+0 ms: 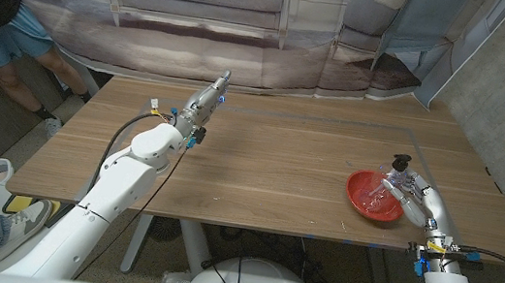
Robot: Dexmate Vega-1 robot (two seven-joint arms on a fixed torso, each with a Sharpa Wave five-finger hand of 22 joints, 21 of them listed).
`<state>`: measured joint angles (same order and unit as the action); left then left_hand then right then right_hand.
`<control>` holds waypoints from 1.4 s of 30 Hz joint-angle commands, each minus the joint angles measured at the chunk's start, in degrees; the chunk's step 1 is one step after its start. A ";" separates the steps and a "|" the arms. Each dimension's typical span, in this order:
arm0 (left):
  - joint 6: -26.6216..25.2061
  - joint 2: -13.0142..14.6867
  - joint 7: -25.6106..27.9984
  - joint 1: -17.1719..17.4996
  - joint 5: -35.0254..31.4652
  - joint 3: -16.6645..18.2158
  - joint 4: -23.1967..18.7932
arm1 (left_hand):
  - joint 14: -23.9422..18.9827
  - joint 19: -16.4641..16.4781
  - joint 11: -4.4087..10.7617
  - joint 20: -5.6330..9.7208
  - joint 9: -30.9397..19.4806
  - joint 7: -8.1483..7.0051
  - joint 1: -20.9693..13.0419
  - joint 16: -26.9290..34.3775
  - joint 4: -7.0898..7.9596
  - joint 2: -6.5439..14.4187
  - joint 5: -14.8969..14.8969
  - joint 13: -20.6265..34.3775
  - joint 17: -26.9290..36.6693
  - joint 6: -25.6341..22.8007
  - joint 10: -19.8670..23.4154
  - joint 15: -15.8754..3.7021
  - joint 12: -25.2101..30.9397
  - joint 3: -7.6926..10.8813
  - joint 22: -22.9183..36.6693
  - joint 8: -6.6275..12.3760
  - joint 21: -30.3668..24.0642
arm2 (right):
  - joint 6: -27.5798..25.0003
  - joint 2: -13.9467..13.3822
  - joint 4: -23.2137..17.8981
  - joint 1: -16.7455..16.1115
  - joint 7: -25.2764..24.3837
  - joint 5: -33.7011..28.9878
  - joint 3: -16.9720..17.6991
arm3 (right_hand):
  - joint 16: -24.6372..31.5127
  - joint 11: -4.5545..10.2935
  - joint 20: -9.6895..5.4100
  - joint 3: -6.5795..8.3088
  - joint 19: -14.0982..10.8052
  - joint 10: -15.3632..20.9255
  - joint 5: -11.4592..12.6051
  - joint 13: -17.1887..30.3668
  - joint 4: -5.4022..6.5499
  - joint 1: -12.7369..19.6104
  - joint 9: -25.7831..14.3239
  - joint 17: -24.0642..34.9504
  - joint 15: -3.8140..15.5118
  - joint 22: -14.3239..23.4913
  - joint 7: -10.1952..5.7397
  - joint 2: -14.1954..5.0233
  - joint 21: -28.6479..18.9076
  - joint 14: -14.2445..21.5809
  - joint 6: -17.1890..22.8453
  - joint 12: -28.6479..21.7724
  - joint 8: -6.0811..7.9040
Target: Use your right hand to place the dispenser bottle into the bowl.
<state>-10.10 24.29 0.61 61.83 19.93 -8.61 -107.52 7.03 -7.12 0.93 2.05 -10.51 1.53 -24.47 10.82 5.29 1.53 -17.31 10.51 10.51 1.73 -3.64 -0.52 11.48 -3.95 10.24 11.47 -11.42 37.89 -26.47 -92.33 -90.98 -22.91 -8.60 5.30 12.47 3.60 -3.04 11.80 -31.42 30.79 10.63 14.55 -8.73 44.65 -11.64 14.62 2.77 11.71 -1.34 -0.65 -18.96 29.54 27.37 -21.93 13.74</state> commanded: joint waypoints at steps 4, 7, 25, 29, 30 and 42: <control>1.04 -0.30 -0.84 -0.43 0.85 0.08 1.01 | 0.30 -0.32 0.07 0.06 -0.24 0.05 -0.15 -0.02 0.18 0.74 0.34 0.23 0.11 0.00 -0.13 0.25 0.07 -0.38 0.24 -0.13 -0.09 | -3.06 -0.84 -2.22 -1.63 0.82 0.41 0.24 | -0.44 1.04 -3.66 0.39 1.24 -0.49 0.32 0.30 1.68 1.47 -0.26 0.16 3.48 -0.10 -5.00 -1.91 0.60 -1.34 3.63 0.89 -0.88; 1.07 -0.32 -0.96 -0.61 0.89 -0.01 1.21 | 0.28 -0.32 0.06 0.06 -0.24 0.07 -0.15 -0.01 0.18 0.75 0.34 0.23 0.11 0.01 -0.12 0.24 0.08 -0.40 0.24 -0.14 -0.10 | -3.52 -1.15 -2.70 -2.09 1.17 0.55 0.34 | -0.54 0.88 -3.45 0.01 1.50 -0.95 0.35 0.33 1.97 0.73 -0.29 0.18 3.24 -0.12 -4.98 -1.56 0.75 -1.81 2.99 1.09 -1.14; 1.36 -0.40 -1.50 -1.12 1.15 -0.06 2.00 | 0.27 -0.33 0.03 0.06 -0.25 0.10 -0.20 -0.01 0.18 0.83 0.37 0.23 0.10 -0.07 -0.13 0.19 0.08 -0.56 0.25 -0.11 -0.12 | -7.29 -1.77 -4.47 -2.88 1.81 0.87 0.18 | -1.61 0.21 -0.75 -3.02 4.57 -5.31 1.40 0.59 3.47 -4.45 -0.46 -0.17 0.98 -0.21 -4.99 1.82 2.49 -6.81 -1.12 2.87 -2.32; 1.35 -0.31 -1.45 -0.94 1.22 0.15 1.89 | 0.27 -0.33 0.10 0.05 -0.25 0.10 -0.22 -0.01 0.18 0.85 0.38 0.23 0.10 -0.02 -0.12 0.20 0.08 -0.60 0.25 -0.14 -0.13 | -8.35 -2.03 -4.81 -2.75 1.84 0.73 -0.09 | -1.88 -0.38 -0.28 -3.58 5.26 -6.56 1.85 0.60 3.66 -5.29 -0.50 -0.36 0.77 -0.21 -4.65 2.46 2.89 -8.26 -2.33 3.37 -2.57; 1.37 -0.32 -1.42 -0.89 1.25 0.21 1.88 | 0.27 -0.32 0.12 0.05 -0.25 0.10 -0.22 -0.01 0.18 0.85 0.38 0.23 0.10 -0.03 -0.11 0.20 0.08 -0.60 0.25 -0.13 -0.13 | -8.55 -2.03 -4.88 -2.71 1.71 0.62 -0.16 | -1.91 -0.41 -0.24 -3.65 5.50 -6.65 1.91 0.59 3.68 -5.39 -0.50 -0.39 0.68 -0.22 -4.64 2.53 3.01 -8.47 -2.42 3.40 -2.57; 1.48 -0.09 -1.46 -0.54 1.50 0.67 1.72 | 0.26 -0.32 0.16 0.04 -0.25 0.10 -0.27 -0.01 0.18 0.91 0.39 0.23 0.10 -0.10 -0.06 0.23 0.11 -0.71 0.25 -0.11 -0.15 | -11.83 -2.79 -6.90 -3.24 1.10 -0.44 -0.54 | -2.15 -0.60 5.02 -4.78 11.32 -9.51 3.71 0.49 3.99 -7.02 -0.58 -1.20 -0.89 -0.50 -4.97 3.62 5.87 -12.44 -5.23 4.55 -2.65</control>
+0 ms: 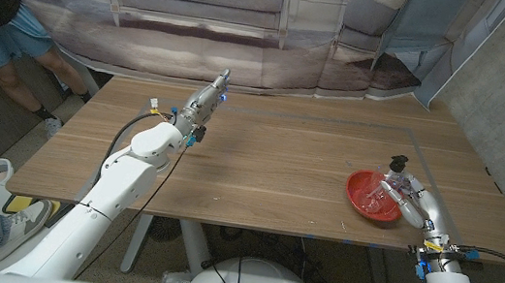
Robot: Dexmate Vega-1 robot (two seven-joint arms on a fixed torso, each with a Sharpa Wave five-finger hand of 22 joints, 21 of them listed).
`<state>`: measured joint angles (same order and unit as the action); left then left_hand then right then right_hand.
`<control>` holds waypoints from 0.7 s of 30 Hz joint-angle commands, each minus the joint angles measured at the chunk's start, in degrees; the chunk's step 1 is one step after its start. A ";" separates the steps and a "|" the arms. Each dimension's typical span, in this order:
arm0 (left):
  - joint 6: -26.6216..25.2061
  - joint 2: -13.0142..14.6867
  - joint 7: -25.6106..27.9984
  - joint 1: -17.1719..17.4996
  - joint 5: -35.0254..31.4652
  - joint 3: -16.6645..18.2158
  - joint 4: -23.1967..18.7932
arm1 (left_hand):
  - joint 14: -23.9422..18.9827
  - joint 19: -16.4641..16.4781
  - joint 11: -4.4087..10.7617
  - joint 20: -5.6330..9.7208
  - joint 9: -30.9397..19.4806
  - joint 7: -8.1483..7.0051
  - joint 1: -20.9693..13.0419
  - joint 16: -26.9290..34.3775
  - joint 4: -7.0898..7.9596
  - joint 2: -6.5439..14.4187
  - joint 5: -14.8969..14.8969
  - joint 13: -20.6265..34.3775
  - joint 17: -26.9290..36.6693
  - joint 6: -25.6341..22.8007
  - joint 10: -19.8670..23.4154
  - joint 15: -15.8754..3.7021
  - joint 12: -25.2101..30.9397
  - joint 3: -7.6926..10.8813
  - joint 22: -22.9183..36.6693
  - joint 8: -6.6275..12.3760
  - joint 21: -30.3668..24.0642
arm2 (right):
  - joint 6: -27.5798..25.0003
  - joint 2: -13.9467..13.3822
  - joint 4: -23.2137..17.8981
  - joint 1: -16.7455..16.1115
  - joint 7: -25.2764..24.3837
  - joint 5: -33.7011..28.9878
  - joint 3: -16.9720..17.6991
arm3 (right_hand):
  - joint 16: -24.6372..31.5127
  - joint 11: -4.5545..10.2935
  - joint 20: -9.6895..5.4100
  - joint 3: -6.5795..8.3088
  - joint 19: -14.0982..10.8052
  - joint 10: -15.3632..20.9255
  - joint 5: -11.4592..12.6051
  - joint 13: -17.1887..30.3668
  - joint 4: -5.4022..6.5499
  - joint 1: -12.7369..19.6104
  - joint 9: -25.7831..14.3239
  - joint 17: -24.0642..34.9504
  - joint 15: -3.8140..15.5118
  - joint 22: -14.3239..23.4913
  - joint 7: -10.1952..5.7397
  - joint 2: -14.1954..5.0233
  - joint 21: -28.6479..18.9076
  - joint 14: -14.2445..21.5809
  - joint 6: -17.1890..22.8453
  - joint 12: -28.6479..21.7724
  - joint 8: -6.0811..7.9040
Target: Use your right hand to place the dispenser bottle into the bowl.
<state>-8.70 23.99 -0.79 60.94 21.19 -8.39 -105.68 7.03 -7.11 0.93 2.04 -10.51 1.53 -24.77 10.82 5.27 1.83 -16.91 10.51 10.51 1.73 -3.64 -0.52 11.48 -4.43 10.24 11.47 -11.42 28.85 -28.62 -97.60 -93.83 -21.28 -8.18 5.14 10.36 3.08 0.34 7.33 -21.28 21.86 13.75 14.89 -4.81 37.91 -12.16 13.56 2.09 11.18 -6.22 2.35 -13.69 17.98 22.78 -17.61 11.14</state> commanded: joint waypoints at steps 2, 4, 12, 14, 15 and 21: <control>0.10 0.25 -0.08 0.34 0.22 0.46 -0.08 | 0.27 -0.33 0.04 0.02 -0.25 0.09 0.02 -0.01 0.19 0.62 -0.01 0.23 0.10 -0.04 -0.10 0.22 0.09 -0.25 0.25 -0.14 -0.15 | -3.23 -0.61 -1.97 -0.58 -0.74 -0.90 -0.36 | -0.04 -0.03 2.64 -0.51 1.79 -1.01 0.84 0.14 0.15 -0.58 -0.07 -0.28 -0.43 -0.02 -0.17 0.79 0.91 -1.44 -1.24 0.38 -0.14; 0.20 0.21 -0.16 0.28 0.30 0.46 0.04 | 0.28 -0.33 0.04 0.03 -0.25 0.06 0.01 -0.02 0.19 0.63 0.00 0.23 0.10 -0.01 -0.12 0.22 0.08 -0.28 0.25 -0.15 -0.15 | -3.37 -0.72 -2.15 -0.75 -0.77 -0.85 -0.35 | -0.18 -0.24 3.46 -0.80 2.30 -1.74 1.16 0.12 0.24 -0.97 -0.08 -0.48 -1.02 -0.08 -0.35 1.05 1.20 -2.54 -2.09 0.64 -0.24; 0.24 0.17 -0.64 -0.34 0.37 0.19 0.73 | 0.28 -0.35 0.05 0.03 -0.25 0.12 -0.02 -0.02 0.19 0.67 0.01 0.23 0.10 -0.01 -0.05 0.20 0.11 -0.33 0.25 -0.15 -0.15 | -4.67 -0.96 -3.26 -1.41 -0.70 -0.43 -0.12 | -0.26 -1.17 6.30 -2.17 3.62 -5.04 2.32 -0.26 0.65 -2.73 -0.04 -1.15 -2.30 -0.20 -0.33 2.46 1.87 -5.62 -6.38 2.02 -0.84; 0.31 0.13 -0.77 -0.46 0.38 0.11 0.97 | 0.27 -0.34 -0.02 0.02 -0.25 0.06 -0.03 -0.01 0.19 0.68 0.01 0.23 0.10 -0.03 -0.01 0.20 0.12 -0.36 0.25 -0.15 -0.15 | -4.84 -0.97 -3.43 -1.52 -0.68 -0.27 -0.07 | -0.15 -1.53 6.76 -2.43 3.79 -5.48 2.51 -0.33 0.76 -3.10 -0.02 -1.25 -2.55 -0.20 -0.38 2.70 1.93 -5.76 -7.09 2.21 -0.91; 0.32 0.12 -0.82 -0.50 0.38 0.07 1.08 | 0.25 -0.34 0.01 0.02 -0.25 0.06 -0.03 0.00 0.19 0.69 0.01 0.23 0.10 -0.04 -0.07 0.22 0.10 -0.37 0.25 -0.14 -0.16 | -4.90 -1.04 -3.50 -1.57 -0.63 -0.27 -0.04 | -0.09 -1.63 6.85 -2.59 3.82 -5.64 2.62 -0.38 0.84 -3.34 -0.01 -1.30 -2.58 -0.21 -0.31 2.85 1.94 -5.82 -7.54 2.28 -0.96; 0.48 -0.04 -1.10 -0.70 0.44 -0.06 1.64 | 0.26 -0.31 0.10 0.03 -0.25 0.03 -0.05 -0.01 0.19 0.71 0.02 0.23 0.10 -0.01 -0.06 0.22 0.10 -0.42 0.25 -0.16 -0.17 | -4.89 -1.07 -3.92 -1.85 -0.44 0.26 0.18 | 0.04 -2.03 7.47 -3.34 3.81 -6.47 3.09 -0.55 1.21 -4.46 0.03 -1.50 -3.33 -0.22 -0.23 3.46 1.93 -6.28 -9.41 2.62 -1.09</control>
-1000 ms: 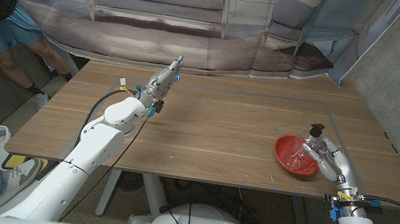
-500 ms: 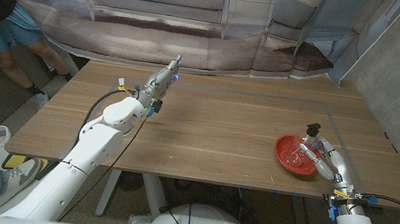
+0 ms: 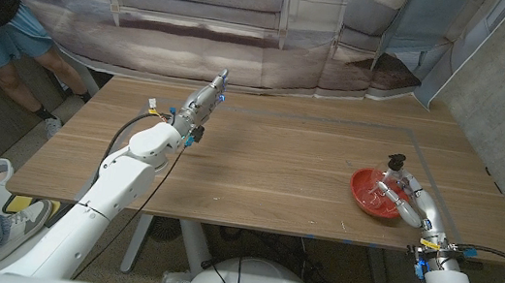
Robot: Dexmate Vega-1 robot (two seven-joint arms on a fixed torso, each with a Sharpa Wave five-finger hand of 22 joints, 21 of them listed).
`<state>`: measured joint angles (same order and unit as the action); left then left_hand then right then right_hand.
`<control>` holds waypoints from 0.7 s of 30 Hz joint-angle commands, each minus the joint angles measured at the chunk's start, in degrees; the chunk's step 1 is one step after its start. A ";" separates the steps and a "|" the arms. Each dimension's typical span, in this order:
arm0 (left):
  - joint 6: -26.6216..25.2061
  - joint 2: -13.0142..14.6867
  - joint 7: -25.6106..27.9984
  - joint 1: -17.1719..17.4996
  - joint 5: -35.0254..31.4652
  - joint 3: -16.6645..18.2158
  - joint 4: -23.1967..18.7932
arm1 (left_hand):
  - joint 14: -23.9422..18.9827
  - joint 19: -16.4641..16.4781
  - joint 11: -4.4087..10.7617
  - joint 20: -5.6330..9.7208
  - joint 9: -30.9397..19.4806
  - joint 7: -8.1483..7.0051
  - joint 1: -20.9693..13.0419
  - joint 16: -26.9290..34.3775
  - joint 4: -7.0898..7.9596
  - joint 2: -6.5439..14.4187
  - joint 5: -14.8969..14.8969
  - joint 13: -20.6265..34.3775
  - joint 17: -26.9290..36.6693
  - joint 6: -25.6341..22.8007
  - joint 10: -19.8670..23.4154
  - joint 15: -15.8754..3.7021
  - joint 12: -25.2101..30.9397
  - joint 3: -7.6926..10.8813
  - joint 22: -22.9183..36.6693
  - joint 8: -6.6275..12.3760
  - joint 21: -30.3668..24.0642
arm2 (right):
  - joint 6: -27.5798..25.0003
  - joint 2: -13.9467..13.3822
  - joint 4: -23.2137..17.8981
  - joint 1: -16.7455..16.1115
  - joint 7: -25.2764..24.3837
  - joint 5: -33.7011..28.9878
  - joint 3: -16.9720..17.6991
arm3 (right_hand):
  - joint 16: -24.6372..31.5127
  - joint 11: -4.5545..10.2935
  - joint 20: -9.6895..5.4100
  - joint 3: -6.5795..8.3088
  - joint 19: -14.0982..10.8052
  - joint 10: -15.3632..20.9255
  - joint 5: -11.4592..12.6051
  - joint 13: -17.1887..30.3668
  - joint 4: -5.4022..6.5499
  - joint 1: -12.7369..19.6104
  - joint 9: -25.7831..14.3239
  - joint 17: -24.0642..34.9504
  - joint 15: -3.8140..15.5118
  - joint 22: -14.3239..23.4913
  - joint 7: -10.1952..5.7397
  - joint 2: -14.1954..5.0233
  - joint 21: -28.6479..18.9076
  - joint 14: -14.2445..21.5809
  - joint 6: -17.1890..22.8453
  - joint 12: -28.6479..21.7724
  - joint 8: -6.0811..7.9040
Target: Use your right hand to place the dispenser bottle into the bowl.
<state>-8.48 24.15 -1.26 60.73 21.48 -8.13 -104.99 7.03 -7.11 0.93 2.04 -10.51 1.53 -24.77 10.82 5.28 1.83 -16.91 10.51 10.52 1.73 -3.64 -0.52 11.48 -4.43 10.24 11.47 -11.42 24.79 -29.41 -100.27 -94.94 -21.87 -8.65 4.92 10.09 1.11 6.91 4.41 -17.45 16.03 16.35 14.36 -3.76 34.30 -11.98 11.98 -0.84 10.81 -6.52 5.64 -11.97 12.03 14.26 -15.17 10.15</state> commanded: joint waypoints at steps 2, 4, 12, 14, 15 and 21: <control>0.36 -0.25 -0.72 -0.52 0.15 -0.35 1.09 | 0.26 -0.33 0.02 0.04 -0.25 0.02 -0.06 -0.01 0.19 0.72 0.03 0.23 0.10 -0.02 -0.11 0.21 0.09 -0.45 0.25 -0.15 -0.17 | -0.93 -0.16 -1.43 -0.84 -0.04 0.66 0.50 | 0.33 -0.26 1.00 -0.68 -0.05 -1.01 0.69 -0.09 0.30 -1.24 -0.13 0.01 -0.57 0.15 0.14 0.36 0.21 -0.55 -1.65 0.34 -0.14; 0.51 -0.32 -0.73 -0.52 0.13 -0.37 1.22 | 0.26 -0.35 0.03 0.01 -0.25 0.05 -0.07 -0.01 0.19 0.74 0.03 0.23 0.10 -0.12 -0.13 0.21 0.08 -0.48 0.25 -0.11 -0.16 | -0.77 -0.16 -1.45 -0.89 -0.07 0.59 0.57 | 0.38 -0.36 1.11 -0.85 -0.06 -1.18 0.81 -0.13 0.39 -1.49 -0.11 -0.03 -0.53 0.15 0.21 0.47 0.20 -0.58 -2.14 0.41 -0.17; 0.72 -0.52 -0.61 -0.27 0.16 -0.30 1.31 | 0.26 -0.34 0.03 -0.01 -0.25 0.09 -0.10 -0.01 0.19 0.78 0.04 0.23 0.10 -0.09 -0.11 0.27 0.09 -0.55 0.25 -0.13 -0.17 | 0.03 0.13 -1.62 -1.14 -0.51 0.02 0.87 | 0.49 -0.31 1.23 -1.29 -0.06 -1.61 1.16 -0.25 0.63 -2.17 -0.08 -0.15 -0.72 0.15 0.28 0.75 0.20 -0.67 -2.88 0.58 -0.02; 0.86 -0.54 -0.63 -0.21 0.18 -0.27 1.32 | 0.25 -0.30 0.04 0.01 -0.25 0.07 -0.10 0.00 0.19 0.78 0.05 0.23 0.10 -0.13 -0.11 0.29 0.09 -0.57 0.25 -0.11 -0.19 | -0.03 0.25 -1.85 -1.21 -0.57 -0.09 1.00 | 0.52 -0.44 1.25 -1.39 -0.06 -1.80 1.25 -0.28 0.68 -2.31 -0.07 -0.18 -0.72 0.15 0.31 0.80 0.19 -0.70 -2.99 0.66 0.04; 0.90 -0.55 -0.58 -0.18 0.14 -0.28 1.29 | 0.25 -0.34 0.01 -0.01 -0.25 0.07 -0.11 0.00 0.19 0.79 0.05 0.23 0.10 -0.10 -0.11 0.27 0.09 -0.58 0.25 -0.13 -0.18 | 0.13 0.16 -1.85 -1.22 -0.43 -0.09 1.05 | 0.51 -0.44 1.25 -1.43 -0.06 -1.80 1.29 -0.29 0.70 -2.36 -0.06 -0.19 -0.65 0.15 0.32 0.82 0.19 -0.75 -3.02 0.66 0.07; 1.09 -0.60 -0.53 0.03 0.23 -0.23 1.18 | 0.27 -0.34 0.00 0.00 -0.25 0.06 -0.13 -0.01 0.19 0.82 0.05 0.23 0.10 -0.01 -0.11 0.26 0.09 -0.64 0.25 -0.17 -0.18 | 1.03 0.31 -2.21 -1.41 -0.38 -0.44 1.52 | 0.50 -0.47 1.32 -1.65 -0.18 -1.90 1.53 -0.37 0.81 -2.67 -0.04 -0.25 -0.61 0.14 0.37 0.93 0.14 -0.97 -3.17 0.69 0.23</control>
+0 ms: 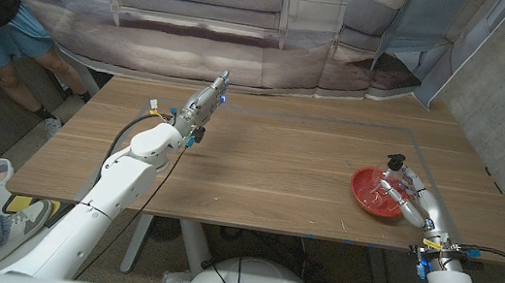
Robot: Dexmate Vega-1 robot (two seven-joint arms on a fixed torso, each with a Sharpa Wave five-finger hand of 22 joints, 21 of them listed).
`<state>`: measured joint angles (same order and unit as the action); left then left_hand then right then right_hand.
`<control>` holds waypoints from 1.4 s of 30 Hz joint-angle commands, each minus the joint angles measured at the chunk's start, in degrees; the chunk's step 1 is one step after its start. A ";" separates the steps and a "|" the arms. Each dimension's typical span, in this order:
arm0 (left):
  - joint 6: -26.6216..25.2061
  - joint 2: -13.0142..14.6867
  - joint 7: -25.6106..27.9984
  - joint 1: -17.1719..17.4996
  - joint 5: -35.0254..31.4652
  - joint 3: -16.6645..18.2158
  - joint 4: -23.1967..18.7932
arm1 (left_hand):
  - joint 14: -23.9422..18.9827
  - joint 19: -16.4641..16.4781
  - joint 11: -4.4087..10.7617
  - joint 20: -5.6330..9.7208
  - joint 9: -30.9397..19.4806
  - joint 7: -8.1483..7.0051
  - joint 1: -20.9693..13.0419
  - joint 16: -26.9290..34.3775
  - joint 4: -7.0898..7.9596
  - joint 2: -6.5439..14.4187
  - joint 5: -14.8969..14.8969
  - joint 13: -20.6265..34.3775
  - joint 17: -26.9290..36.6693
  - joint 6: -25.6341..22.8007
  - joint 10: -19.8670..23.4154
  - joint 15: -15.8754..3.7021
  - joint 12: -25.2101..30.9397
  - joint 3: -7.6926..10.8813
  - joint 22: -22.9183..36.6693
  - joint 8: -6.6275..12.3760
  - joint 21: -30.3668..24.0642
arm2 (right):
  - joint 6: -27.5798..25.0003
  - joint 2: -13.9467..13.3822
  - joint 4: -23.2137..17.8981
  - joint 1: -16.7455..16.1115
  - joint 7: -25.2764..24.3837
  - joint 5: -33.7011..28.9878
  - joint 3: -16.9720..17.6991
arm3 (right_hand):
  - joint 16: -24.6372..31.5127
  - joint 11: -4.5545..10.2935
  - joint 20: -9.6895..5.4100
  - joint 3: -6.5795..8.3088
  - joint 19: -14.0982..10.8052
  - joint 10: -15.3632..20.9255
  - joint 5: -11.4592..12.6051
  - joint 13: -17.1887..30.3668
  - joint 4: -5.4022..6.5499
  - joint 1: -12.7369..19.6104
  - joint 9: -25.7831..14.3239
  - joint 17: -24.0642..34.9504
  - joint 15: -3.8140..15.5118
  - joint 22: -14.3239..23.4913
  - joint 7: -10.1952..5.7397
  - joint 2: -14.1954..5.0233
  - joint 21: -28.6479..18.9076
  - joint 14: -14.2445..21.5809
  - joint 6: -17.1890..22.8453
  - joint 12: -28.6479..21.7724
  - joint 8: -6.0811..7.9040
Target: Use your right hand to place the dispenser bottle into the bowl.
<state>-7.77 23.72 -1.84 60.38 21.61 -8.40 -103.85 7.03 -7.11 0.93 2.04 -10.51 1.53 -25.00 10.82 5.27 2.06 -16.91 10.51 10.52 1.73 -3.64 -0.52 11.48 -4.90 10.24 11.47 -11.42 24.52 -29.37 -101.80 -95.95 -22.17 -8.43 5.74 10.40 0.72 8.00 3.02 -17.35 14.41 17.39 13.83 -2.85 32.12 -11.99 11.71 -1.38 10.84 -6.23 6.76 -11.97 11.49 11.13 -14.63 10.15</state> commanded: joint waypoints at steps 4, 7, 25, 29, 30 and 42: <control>0.65 -0.18 0.06 0.48 0.09 0.06 0.08 | 0.27 -0.33 -0.05 -0.01 -0.25 0.08 0.08 -0.01 0.19 0.61 0.06 0.23 0.10 -0.02 -0.16 0.25 0.07 -0.19 0.25 -0.16 -0.19 | 1.53 0.61 -1.26 -0.66 -0.17 -1.11 1.13 | 0.22 -0.09 0.28 -0.38 -0.52 -0.31 0.63 0.12 -0.04 -0.64 -0.02 -0.02 -0.07 0.12 0.11 -0.16 0.05 -0.50 -0.11 0.17 0.31; 0.77 -0.18 0.03 0.49 0.12 0.05 0.13 | 0.25 -0.33 0.02 -0.02 -0.25 0.12 0.07 0.00 0.19 0.63 0.06 0.23 0.10 -0.09 -0.14 0.30 0.07 -0.22 0.25 -0.13 -0.19 | 1.48 0.86 -1.86 -0.89 -0.15 -1.61 1.42 | 0.24 -0.12 0.28 -0.45 -0.72 -0.17 0.73 0.10 -0.01 -0.73 -0.01 -0.05 -0.07 0.12 0.12 -0.14 -0.02 -0.53 -0.07 0.10 0.40; 1.85 -0.10 -0.39 0.96 0.75 0.62 0.94 | 0.37 -0.32 -0.01 0.08 -0.25 0.07 -0.03 -0.05 0.17 0.71 0.08 0.23 0.10 0.06 -0.15 0.25 0.08 -0.38 0.24 -0.19 -0.20 | 3.31 1.69 -3.73 -0.59 2.40 -1.94 2.99 | 0.47 0.00 0.20 -1.07 -1.20 0.22 1.30 -0.08 0.39 -1.70 0.05 -0.17 0.12 0.11 -0.06 0.06 -0.16 -0.34 0.21 -0.07 0.85; 2.23 -0.07 -0.62 1.05 0.89 0.70 1.25 | 0.41 -0.34 0.00 0.07 -0.25 0.06 -0.05 -0.06 0.16 0.72 0.08 0.23 0.10 0.11 -0.20 0.25 0.06 -0.43 0.24 -0.21 -0.19 | 3.02 2.02 -4.63 -0.62 2.80 -2.43 3.50 | 0.53 -0.17 0.18 -1.25 -1.26 0.38 1.45 -0.12 0.50 -1.98 0.06 -0.20 0.11 0.11 -0.05 0.12 -0.16 -0.26 0.25 -0.14 0.92; 2.37 -0.10 -0.66 1.07 0.94 0.72 1.37 | 0.42 -0.34 0.03 0.06 -0.25 0.04 -0.06 -0.06 0.16 0.73 0.08 0.23 0.10 0.09 -0.21 0.25 0.06 -0.44 0.24 -0.20 -0.19 | 2.76 2.13 -5.00 -0.62 2.90 -2.61 3.58 | 0.53 -0.23 0.19 -1.28 -1.27 0.36 1.48 -0.13 0.53 -2.03 0.07 -0.20 0.16 0.11 -0.06 0.12 -0.16 -0.27 0.24 -0.13 0.93; 2.68 0.01 -1.15 0.72 1.15 0.73 1.96 | 0.41 -0.28 -0.07 0.07 -0.25 0.10 -0.12 -0.05 0.15 0.78 0.10 0.23 0.10 0.09 -0.27 0.32 0.04 -0.56 0.24 -0.20 -0.22 | 2.02 3.30 -7.24 -0.73 3.97 -3.31 5.50 | 0.77 -0.37 -0.09 -1.71 -1.59 0.83 1.91 -0.25 0.81 -2.69 0.11 -0.28 0.02 0.10 0.12 0.17 -0.22 0.30 0.80 -0.33 1.28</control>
<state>-5.52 23.60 -2.57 61.31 22.58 -7.76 -102.36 7.03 -7.11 0.93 2.04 -10.51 1.52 -25.22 10.82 5.46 2.28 -16.91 10.51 10.52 1.73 -3.64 -0.52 11.48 -5.08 10.24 11.47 -11.42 26.97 -27.14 -106.93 -96.59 -19.12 -11.13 9.43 10.81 0.60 7.88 1.66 -18.48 14.77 18.88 13.57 -1.95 29.94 -11.71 11.45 -1.42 10.84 -6.14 6.70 -11.97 11.46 11.47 -14.64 10.87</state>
